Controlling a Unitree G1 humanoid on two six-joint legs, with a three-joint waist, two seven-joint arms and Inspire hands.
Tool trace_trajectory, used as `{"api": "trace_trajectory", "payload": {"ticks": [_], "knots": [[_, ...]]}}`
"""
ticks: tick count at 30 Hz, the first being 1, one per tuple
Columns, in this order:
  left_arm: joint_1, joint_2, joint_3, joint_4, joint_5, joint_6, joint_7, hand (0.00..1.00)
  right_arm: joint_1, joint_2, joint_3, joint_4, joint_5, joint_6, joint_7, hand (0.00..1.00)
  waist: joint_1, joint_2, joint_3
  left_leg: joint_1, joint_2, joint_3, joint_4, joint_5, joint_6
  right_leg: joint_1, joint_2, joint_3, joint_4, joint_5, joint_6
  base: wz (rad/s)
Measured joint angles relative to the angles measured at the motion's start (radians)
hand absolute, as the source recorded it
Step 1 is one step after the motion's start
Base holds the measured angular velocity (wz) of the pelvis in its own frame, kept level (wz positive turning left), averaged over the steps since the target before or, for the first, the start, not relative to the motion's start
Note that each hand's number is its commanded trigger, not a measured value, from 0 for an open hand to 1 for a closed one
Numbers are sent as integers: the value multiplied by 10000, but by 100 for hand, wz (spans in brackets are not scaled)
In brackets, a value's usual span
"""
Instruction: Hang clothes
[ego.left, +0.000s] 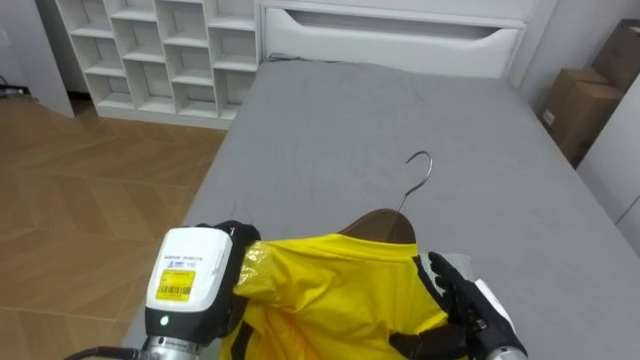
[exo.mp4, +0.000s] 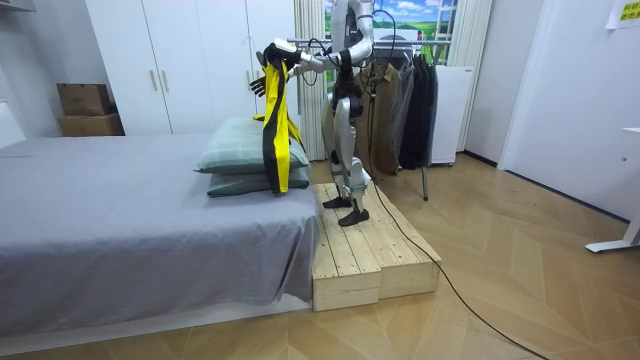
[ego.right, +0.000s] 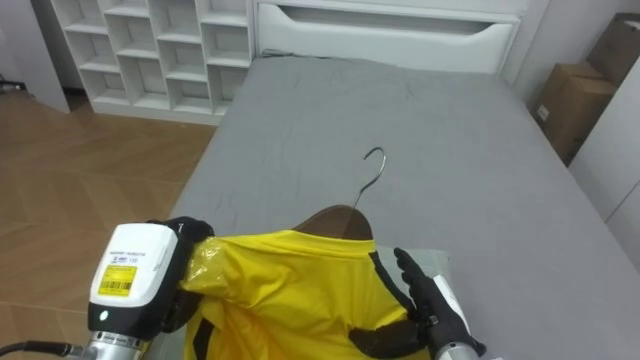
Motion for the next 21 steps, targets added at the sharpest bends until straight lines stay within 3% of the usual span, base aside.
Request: {"api": "trace_trajectory", "payload": {"ticks": [7, 8, 11, 12, 13, 21], "knots": [[-1, 129, -239, 0, 67, 224, 1, 100, -167, -40, 338, 435, -4, 288, 122, 0, -2, -6, 0, -38, -5, -55, -2, 0, 0, -10, 0, -20, -8, 0, 0, 0], [-1, 132, -241, 0, 70, 226, 1, 100, -172, -44, 358, 449, -5, 293, 124, 31, -2, -6, -1, -38, -5, -64, -2, 0, 0, -10, 1, -22, -6, 0, 0, 0], [-1, 164, -295, -1, 65, 240, 16, 100, -188, -45, 373, 493, -14, 297, 142, 75, -6, 8, -4, -34, -14, -89, 0, 0, 0, -5, -6, -43, -5, 0, 0, 0], [-1, 196, -343, -1, 63, 286, 62, 100, -188, -49, 399, 493, -9, 305, 145, 82, -13, 20, -2, -35, -16, -91, 0, 0, 1, -2, -9, -47, -7, 0, 0, 0], [-1, 211, -365, 0, 65, 304, 88, 100, -188, -55, 419, 492, -9, 308, 149, 100, -20, 27, 0, -36, -20, -103, 1, 0, 1, -2, -10, -51, -9, 0, 0, 0], [-15, 309, -597, -2, 68, 508, 232, 100, -189, -372, 960, 493, -226, 528, 401, 100, -14, 222, -4, -32, -35, -117, 1, 3, 5, 11, -27, -67, -5, 1, 1, 0]]}}
